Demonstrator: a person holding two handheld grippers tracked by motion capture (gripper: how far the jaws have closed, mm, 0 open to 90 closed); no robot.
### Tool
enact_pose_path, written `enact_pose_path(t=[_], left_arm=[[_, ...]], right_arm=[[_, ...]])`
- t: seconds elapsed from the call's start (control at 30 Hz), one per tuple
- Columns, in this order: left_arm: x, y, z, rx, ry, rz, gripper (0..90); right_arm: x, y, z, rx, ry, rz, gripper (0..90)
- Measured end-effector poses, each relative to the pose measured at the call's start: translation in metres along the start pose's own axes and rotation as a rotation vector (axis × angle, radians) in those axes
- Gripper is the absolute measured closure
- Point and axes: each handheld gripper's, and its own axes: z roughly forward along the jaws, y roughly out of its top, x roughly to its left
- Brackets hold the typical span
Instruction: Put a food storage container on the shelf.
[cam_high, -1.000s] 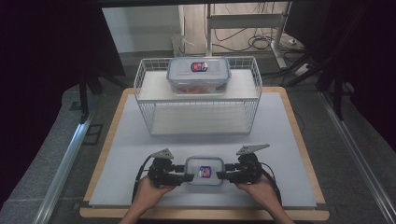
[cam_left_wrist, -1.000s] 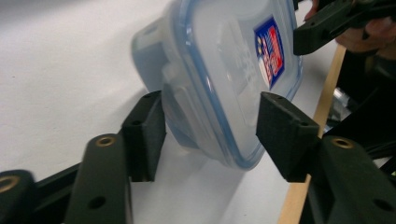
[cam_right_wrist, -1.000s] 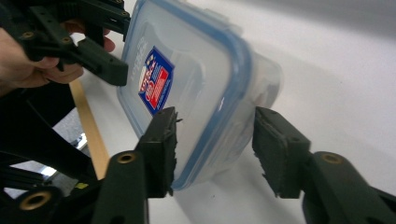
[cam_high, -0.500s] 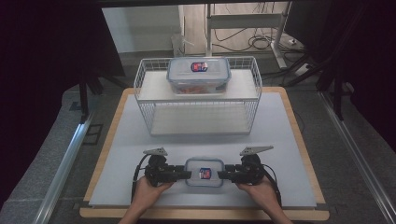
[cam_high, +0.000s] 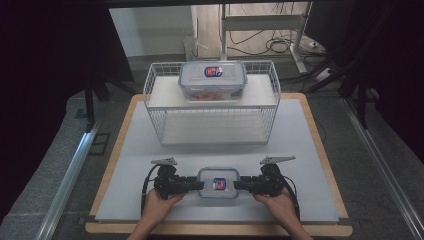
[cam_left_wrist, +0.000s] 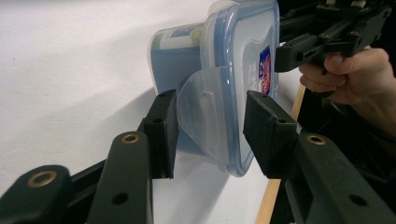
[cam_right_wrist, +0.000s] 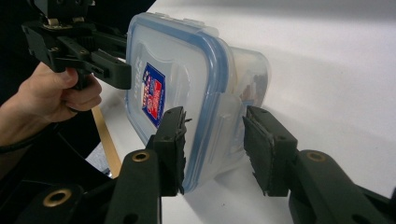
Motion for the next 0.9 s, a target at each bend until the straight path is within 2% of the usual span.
enact_pose_path(t=[0.17,0.33,0.43,0.5,0.7,0.8,0.9], left_arm=[[0.000,0.000,0.000,-0.005,-0.003,-0.003,55.9],[0.001,0.000,-0.001,-0.008,0.000,-0.022,56.6],[0.001,0.001,-0.001,-0.011,0.003,-0.019,57.2],[0.000,0.001,-0.001,-0.012,0.003,-0.016,57.2],[0.002,0.001,0.000,0.001,0.004,-0.012,56.9],[0.004,0.001,0.001,0.000,0.000,-0.018,56.8],[0.004,0.002,0.001,-0.001,-0.003,-0.014,56.8]], right_arm=[[-0.003,0.000,0.000,-0.003,0.011,0.019,58.9],[-0.004,0.001,-0.002,-0.027,0.029,0.057,67.8],[-0.006,0.002,-0.002,-0.028,0.034,0.065,68.5],[-0.006,0.003,-0.002,-0.015,0.030,0.053,66.1],[-0.003,0.006,0.003,0.001,-0.011,-0.040,55.2],[-0.007,0.005,0.005,-0.007,0.007,-0.033,49.7],[-0.016,0.005,0.009,0.003,0.074,0.013,47.2]])
